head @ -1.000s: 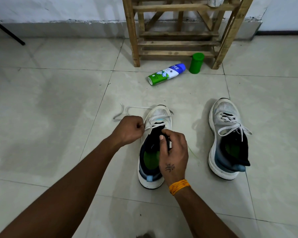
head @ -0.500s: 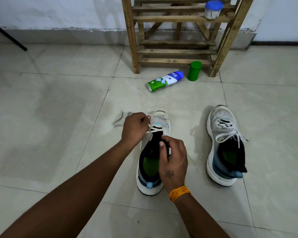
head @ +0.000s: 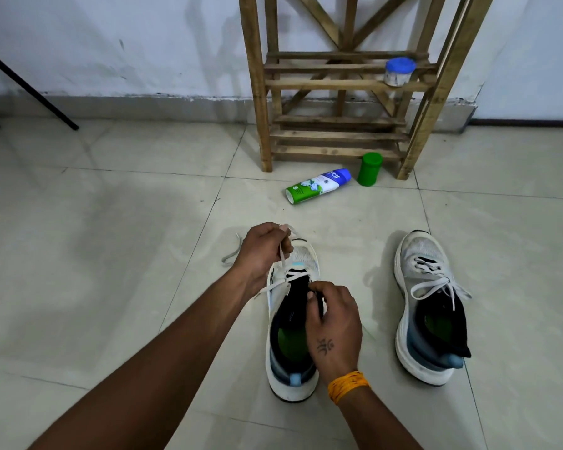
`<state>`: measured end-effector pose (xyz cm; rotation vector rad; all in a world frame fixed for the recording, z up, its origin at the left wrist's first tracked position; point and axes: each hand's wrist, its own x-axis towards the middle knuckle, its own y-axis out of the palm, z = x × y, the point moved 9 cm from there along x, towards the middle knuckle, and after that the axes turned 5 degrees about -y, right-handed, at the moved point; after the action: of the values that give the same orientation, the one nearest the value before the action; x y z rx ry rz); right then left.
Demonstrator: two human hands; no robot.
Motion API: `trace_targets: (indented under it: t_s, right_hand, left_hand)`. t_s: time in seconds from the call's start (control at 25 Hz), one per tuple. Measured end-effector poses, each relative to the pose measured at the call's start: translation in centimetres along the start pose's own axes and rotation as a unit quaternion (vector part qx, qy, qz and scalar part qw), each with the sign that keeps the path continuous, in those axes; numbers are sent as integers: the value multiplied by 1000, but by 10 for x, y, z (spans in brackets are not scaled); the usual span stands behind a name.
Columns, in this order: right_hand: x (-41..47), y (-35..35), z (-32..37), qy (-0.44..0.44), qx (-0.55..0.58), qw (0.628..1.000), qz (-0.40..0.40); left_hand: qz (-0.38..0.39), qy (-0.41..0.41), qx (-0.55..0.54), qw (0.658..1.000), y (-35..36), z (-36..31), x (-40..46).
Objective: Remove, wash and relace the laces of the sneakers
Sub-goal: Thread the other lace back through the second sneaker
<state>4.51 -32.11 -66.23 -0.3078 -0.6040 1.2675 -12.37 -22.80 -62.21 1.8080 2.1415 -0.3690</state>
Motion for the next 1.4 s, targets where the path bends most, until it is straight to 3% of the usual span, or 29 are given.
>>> trace_targets:
  t_s: [0.24, 0.44, 0.56, 0.68, 0.76, 0.84, 0.92, 0.96, 1.12, 1.32, 1.4]
  right_hand:
    - [21, -14, 46, -30, -11, 999, -29]
    - [81, -10, 105, -30, 142, 989, 41]
    - [90, -5, 119, -92, 62, 992, 56]
    - [78, 17, 106, -103, -108, 974, 170]
    - [75, 8, 113, -94, -53, 982, 156]
    - [76, -8, 129, -84, 78, 990, 86]
    - [75, -15, 133, -74, 141, 986, 44]
    - [72, -11, 129, -78, 125, 988, 54]
    - [48, 23, 101, -57, -39, 973, 221]
    - [72, -4, 139, -54, 136, 983, 111]
    - [70, 4, 139, -49, 107, 981, 152]
  left_hand:
    - [67, 76, -29, 994, 22, -71, -22]
    - [106, 131, -61, 984, 30, -124, -51]
    - [104, 157, -74, 979, 23, -147, -60]
    - [106, 161, -89, 977, 16, -157, -64]
    - [116, 148, -93, 978, 17, -150, -68]
    - [133, 132, -97, 978, 21, -141, -72]
    - [143, 125, -104, 976, 24, -138, -75]
    - [140, 128, -104, 976, 22, -141, -75]
    - [135, 144, -98, 975, 14, -152, -72]
    - [135, 135, -95, 977, 18, -143, -74]
    - [134, 138, -93, 977, 20, -146, -74]
